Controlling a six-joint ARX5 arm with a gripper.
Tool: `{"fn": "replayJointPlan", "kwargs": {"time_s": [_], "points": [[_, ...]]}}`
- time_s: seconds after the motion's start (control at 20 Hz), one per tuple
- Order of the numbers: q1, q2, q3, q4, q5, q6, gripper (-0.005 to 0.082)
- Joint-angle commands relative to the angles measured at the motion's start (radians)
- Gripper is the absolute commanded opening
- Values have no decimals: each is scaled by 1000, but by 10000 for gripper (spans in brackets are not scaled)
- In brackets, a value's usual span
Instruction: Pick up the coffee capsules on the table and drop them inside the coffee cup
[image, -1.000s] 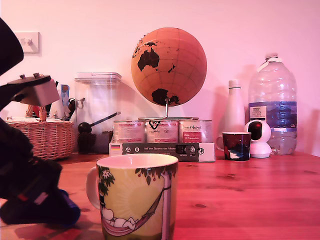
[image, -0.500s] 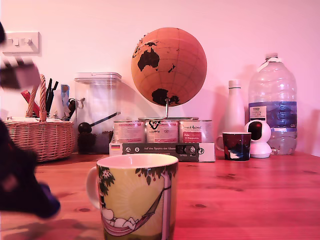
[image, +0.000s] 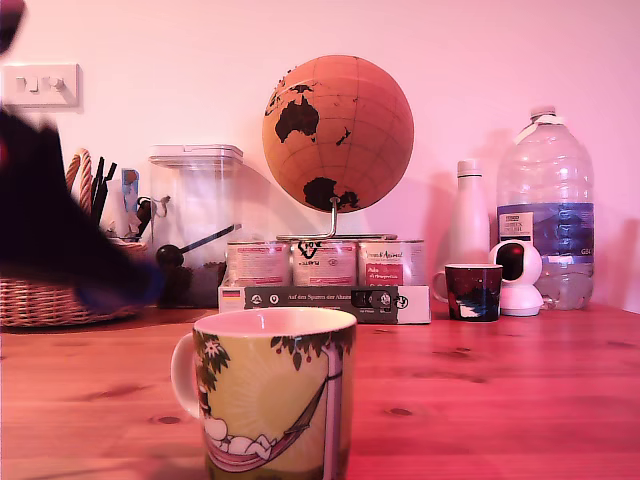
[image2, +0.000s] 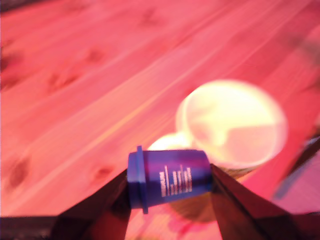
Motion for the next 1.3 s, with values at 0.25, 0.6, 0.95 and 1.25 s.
{"fn": "replayJointPlan", "kwargs": {"time_s": [0.25, 0.6, 0.95, 1.25], "points": [[-17, 13, 42, 90, 113, -26, 248], [-61, 97, 89, 94, 122, -21, 248], [-116, 345, 320, -82, 123, 60, 248], [-139, 552, 500, -311, 67, 158, 248]]}}
